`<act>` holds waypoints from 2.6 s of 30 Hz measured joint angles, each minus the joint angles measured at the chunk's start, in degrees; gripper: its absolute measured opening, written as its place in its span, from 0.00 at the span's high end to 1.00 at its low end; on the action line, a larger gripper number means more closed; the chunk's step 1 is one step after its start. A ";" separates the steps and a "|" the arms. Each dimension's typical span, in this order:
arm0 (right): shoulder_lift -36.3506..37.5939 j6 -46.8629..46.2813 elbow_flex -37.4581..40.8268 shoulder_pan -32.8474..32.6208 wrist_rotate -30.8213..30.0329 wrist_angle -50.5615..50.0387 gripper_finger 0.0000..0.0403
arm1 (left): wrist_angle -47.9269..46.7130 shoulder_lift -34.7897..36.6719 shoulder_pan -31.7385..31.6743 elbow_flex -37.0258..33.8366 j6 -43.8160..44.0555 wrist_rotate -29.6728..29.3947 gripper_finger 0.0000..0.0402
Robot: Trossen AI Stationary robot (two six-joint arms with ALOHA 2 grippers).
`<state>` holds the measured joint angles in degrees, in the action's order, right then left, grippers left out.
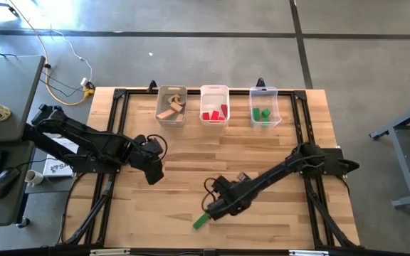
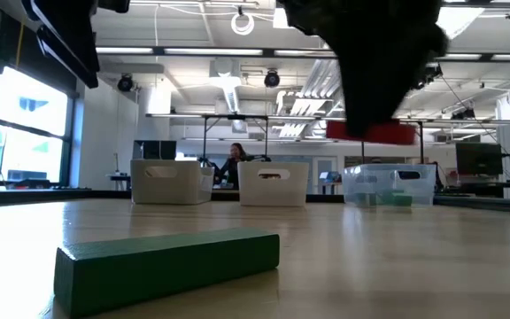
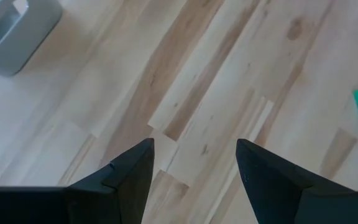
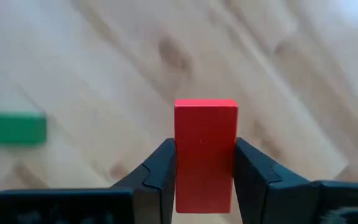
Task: Sort & place blocks by color
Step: Put the top red block into the white bin
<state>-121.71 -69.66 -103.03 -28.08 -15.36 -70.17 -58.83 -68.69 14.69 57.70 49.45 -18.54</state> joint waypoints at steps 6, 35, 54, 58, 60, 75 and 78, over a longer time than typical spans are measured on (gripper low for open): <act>0.11 8.36 -5.28 4.83 -3.52 -4.72 0.76 | -0.02 0.00 1.66 0.00 -0.04 -1.32 0.47; 0.26 50.98 -13.26 38.57 -5.09 -0.07 0.76 | -0.08 0.00 1.93 0.02 -5.62 -13.52 0.47; -2.79 52.73 -12.34 53.23 13.71 9.87 0.76 | -0.09 0.02 -0.94 0.02 -11.12 -24.18 0.47; -4.56 53.20 -12.34 54.25 14.86 9.99 0.76 | -0.09 0.02 -2.94 0.04 -12.17 -24.14 0.47; -5.01 53.21 -12.34 54.27 14.99 10.14 0.76 | -0.09 0.00 -3.78 0.04 -12.19 -24.08 0.47; -5.68 54.70 -12.33 54.51 13.72 10.08 0.53 | -0.11 0.00 -4.76 0.04 -13.22 -23.44 0.47; -5.37 53.38 -12.34 54.51 14.45 9.08 0.50 | -0.11 0.00 -4.76 0.04 -13.20 -23.44 0.47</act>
<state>-127.08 -16.27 -115.37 26.44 -0.91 -61.09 -58.94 -68.69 9.93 57.74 36.25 -41.98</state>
